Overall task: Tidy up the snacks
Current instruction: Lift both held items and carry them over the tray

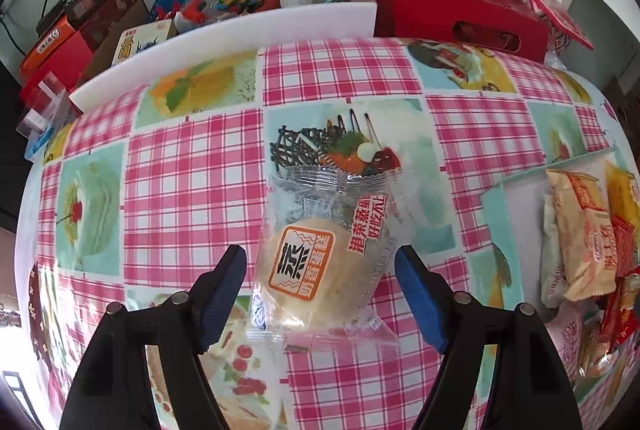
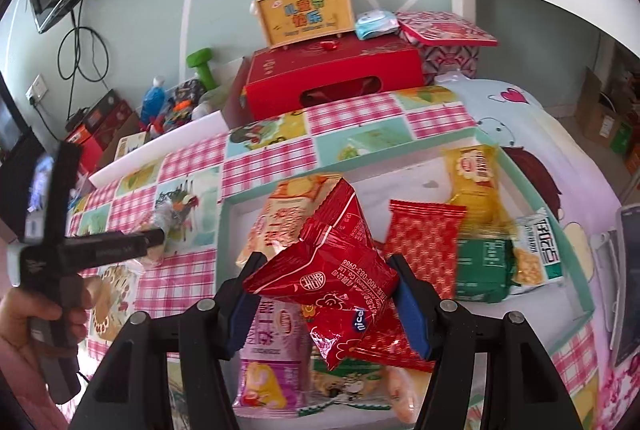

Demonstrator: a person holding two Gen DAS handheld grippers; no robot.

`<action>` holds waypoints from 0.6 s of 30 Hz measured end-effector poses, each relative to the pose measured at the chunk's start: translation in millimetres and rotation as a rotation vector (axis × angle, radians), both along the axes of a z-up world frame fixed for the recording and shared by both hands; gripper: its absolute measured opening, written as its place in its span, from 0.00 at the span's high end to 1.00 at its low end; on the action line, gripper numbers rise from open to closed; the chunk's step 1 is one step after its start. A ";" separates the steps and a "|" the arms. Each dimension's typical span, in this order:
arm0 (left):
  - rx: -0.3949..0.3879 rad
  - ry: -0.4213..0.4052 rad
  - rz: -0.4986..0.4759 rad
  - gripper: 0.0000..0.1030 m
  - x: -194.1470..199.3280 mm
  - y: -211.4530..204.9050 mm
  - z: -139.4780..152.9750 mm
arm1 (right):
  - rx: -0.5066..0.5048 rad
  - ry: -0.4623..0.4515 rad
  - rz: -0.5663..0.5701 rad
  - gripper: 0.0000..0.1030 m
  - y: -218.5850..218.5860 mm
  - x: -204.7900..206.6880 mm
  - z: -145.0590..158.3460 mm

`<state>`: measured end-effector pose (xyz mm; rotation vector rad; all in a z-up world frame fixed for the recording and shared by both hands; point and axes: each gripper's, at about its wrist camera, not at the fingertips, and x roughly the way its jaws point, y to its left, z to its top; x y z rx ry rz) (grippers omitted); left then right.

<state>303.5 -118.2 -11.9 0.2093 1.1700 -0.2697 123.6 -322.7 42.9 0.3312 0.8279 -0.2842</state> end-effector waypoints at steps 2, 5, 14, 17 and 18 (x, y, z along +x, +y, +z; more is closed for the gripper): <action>-0.009 0.014 0.018 0.30 3.9 0.4 -4.6 | 0.004 -0.004 -0.008 0.37 -3.6 -1.8 0.6; -0.005 0.014 0.040 0.45 5.3 1.1 -8.3 | 0.017 -0.011 -0.016 0.37 -8.4 -4.2 1.2; -0.120 -0.045 0.028 0.47 -24.6 -10.6 23.1 | 0.040 -0.034 -0.013 0.37 -12.1 -8.0 3.2; -0.158 -0.063 -0.043 0.47 -36.0 -31.6 37.2 | 0.056 -0.062 -0.012 0.37 -13.5 -11.7 8.4; -0.166 -0.065 -0.068 0.47 -39.0 -41.1 39.3 | 0.059 -0.075 -0.013 0.37 -14.0 -13.5 11.5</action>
